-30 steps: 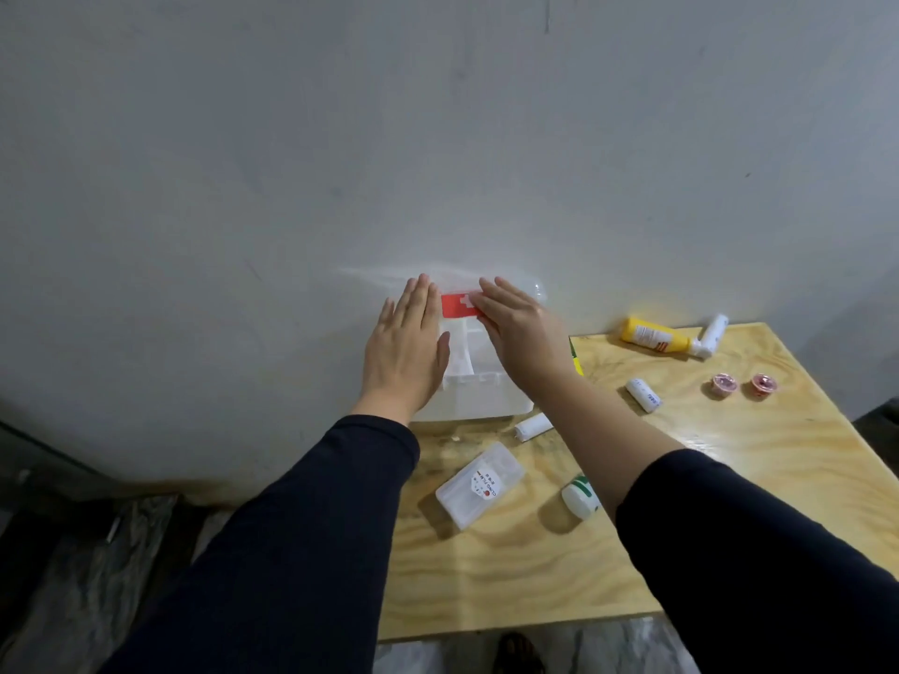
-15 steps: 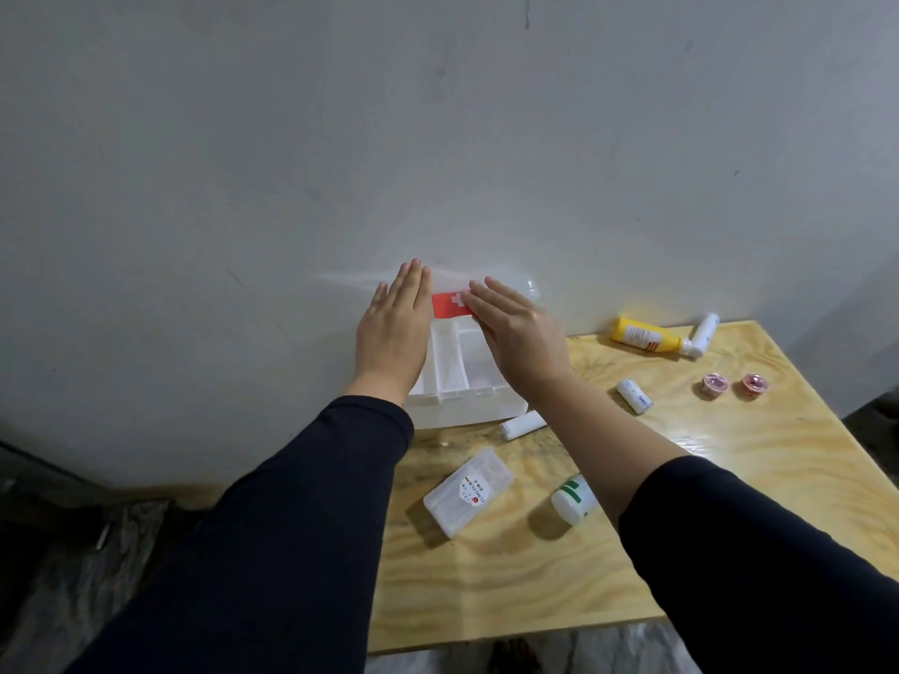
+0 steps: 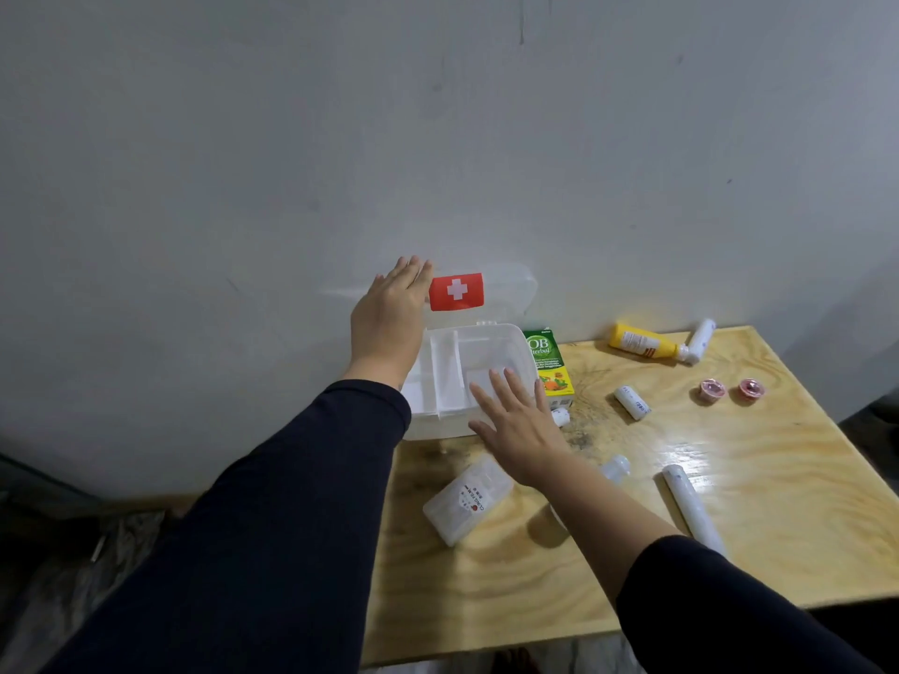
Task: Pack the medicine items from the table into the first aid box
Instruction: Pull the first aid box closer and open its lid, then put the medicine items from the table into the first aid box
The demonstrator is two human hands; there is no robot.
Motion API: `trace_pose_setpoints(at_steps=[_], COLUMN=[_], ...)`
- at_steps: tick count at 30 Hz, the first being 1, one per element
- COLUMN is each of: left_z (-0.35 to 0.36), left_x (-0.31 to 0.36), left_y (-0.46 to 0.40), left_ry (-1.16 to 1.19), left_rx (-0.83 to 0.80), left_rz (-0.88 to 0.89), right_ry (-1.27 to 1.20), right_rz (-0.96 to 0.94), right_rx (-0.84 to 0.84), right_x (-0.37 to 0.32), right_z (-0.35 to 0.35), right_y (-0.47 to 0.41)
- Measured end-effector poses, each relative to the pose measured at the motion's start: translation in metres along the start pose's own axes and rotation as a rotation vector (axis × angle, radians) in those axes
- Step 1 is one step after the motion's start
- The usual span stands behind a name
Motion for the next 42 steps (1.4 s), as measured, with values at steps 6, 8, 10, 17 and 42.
trace_pose_setpoints(at_steps=[6,8,10,17,42], left_z=[0.009,0.016,0.021,0.026,0.1], left_x=[0.003,0.003,0.005,0.003,-0.041], left_y=[-0.003,-0.004,-0.006,-0.014,0.095], left_ry=[-0.047,-0.127,-0.194,-0.322,-0.191], left_rx=[-0.038,-0.07,-0.099,-0.092,-0.398], left_rz=[-0.019,-0.035,-0.047,-0.068,-0.18], right_ry=[0.03,0.005,-0.003,-0.016,-0.298], right_rz=[-0.017,-0.016,-0.02,-0.024,0.459], right_rx=[-0.025,-0.025,-0.024,0.021,0.195], right_x=[0.0,-0.001,-0.004,-0.009,0.099], right_z=[0.002,0.003,0.002,0.003,-0.013], right_y=[0.0,0.002,0.006,0.022,0.032])
Point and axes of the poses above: each hand's wrist, its own y-axis away from the middle knuckle, its own z-axis out of the palm, x = y × z, the point moved 9 cm from there along -y, towards the middle knuckle, and after that the axes turned 15 degrees about -z, right-handed, at the moved point
